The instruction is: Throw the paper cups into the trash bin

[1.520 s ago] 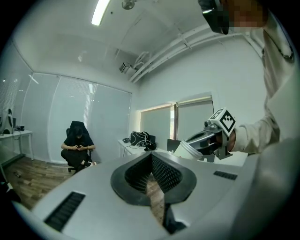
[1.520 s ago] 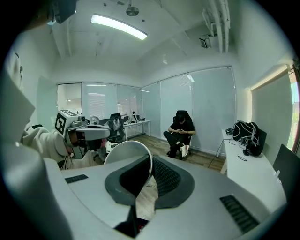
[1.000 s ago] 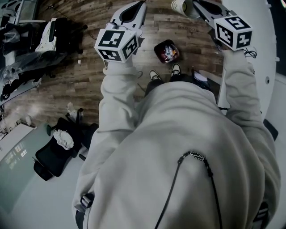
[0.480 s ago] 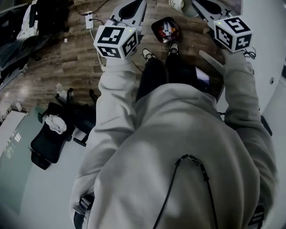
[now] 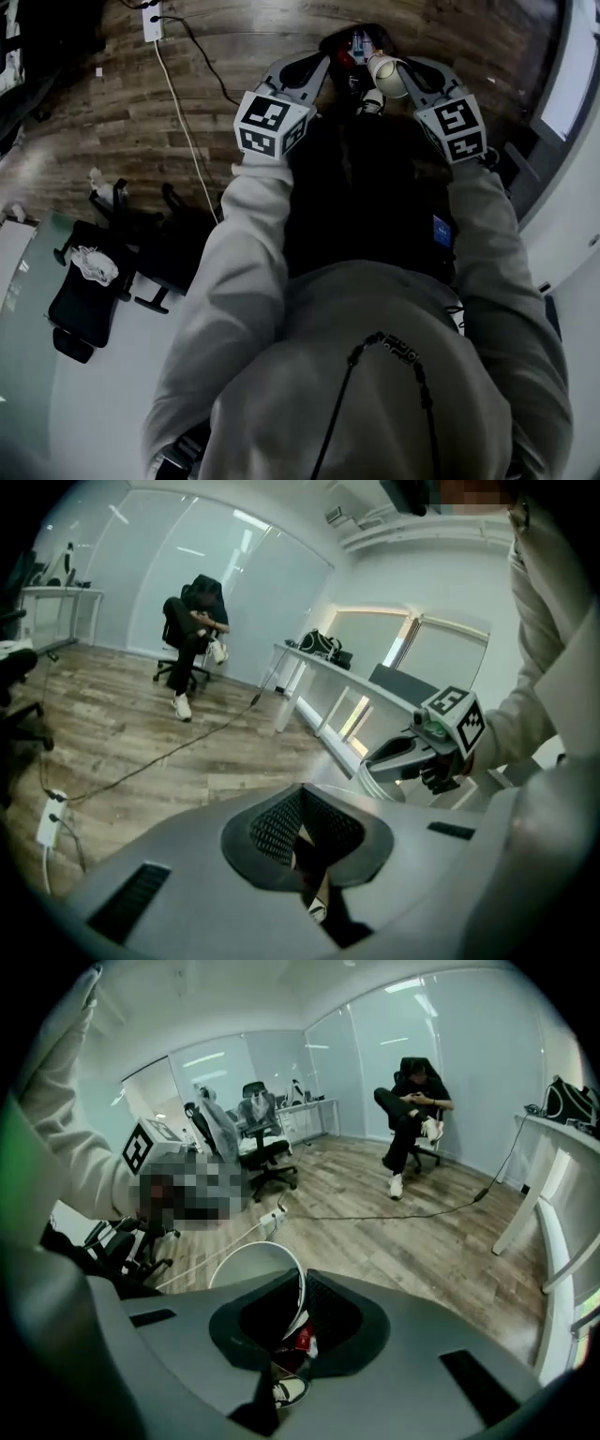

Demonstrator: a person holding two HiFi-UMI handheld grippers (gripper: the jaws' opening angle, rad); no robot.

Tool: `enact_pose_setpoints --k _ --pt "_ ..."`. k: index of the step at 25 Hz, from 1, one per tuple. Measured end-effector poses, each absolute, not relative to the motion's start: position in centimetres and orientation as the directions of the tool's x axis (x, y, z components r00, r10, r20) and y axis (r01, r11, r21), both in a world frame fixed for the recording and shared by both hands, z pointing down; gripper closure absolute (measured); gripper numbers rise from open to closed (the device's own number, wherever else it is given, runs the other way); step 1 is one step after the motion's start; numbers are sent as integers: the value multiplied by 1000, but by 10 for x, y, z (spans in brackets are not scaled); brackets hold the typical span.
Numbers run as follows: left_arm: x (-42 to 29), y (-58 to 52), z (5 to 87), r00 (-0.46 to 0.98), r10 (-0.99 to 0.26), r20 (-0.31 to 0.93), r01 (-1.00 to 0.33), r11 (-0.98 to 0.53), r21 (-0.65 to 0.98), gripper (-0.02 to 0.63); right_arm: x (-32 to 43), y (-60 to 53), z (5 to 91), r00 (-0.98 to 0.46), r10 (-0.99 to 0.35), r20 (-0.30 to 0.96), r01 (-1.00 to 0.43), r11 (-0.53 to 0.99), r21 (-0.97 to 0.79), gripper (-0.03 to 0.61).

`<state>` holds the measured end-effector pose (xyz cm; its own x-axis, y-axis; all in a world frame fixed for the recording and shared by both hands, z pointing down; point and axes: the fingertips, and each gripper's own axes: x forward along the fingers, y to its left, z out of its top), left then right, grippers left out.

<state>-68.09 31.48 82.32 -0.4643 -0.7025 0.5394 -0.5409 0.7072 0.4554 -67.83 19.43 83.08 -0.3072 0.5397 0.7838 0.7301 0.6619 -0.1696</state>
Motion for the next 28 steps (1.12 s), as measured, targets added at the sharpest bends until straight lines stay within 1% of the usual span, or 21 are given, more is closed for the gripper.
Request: enact_pose_setpoints --k 7,11,16,19,23,24,25,26,28 --pt "-642 320 996 -354 -703 617 -501 700 509 618 -647 184 1001 -158 527 835 762 603 -236 535" --pt "-627 303 1060 -329 -723 607 -482 681 551 618 -637 178 1073 -117 524 844 763 592 -262 534" --pt "-603 286 1110 -287 -754 591 -469 648 600 618 -620 187 1132 -79 534 842 774 565 -285 534" --pt "-613 286 1117 -296 -765 572 -470 638 610 618 -618 192 1155 -76 538 839 769 568 -294 534" --pt "-619 289 1117 -321 -756 570 -469 650 598 618 -618 203 1161 -85 563 822 757 573 -314 533" --pt "-619 290 1118 -322 -754 572 -465 653 599 618 -619 204 1160 -85 565 821 755 574 -317 472" --pt "-618 291 1118 -326 -752 574 -457 656 600 618 -621 204 1159 -85 566 820 751 577 -321 397" --pt "-617 293 1118 -330 -748 576 -446 661 603 618 -622 203 1156 -84 568 819 747 579 -326 374" --pt "-614 295 1116 -334 -740 584 -431 671 603 618 -622 200 1149 -83 574 815 740 583 -335 356"
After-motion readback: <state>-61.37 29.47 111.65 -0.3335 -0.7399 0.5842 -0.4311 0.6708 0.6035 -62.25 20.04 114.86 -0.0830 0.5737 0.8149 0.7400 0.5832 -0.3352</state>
